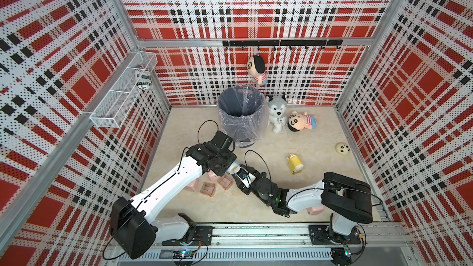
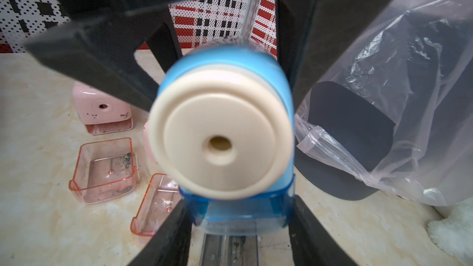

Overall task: Take out the pencil sharpener tray and clean the shavings
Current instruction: Open the container of the pencil sharpener.

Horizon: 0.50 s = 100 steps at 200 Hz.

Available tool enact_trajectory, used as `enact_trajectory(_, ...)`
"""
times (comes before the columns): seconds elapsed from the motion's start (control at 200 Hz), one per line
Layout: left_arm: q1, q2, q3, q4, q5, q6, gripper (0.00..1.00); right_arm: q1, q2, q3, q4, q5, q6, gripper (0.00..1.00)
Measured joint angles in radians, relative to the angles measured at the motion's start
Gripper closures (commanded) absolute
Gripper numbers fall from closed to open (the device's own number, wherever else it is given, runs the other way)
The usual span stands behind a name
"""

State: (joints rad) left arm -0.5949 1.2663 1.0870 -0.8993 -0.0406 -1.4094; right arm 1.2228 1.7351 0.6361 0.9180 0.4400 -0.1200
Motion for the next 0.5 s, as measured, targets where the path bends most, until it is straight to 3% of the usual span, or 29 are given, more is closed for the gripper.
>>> enact_trajectory(0.501,-0.001,0.0,0.0,0.002,0.007,0.001,0.53,0.004,-0.013,-0.013,0.001,0.006,-0.01,0.45)
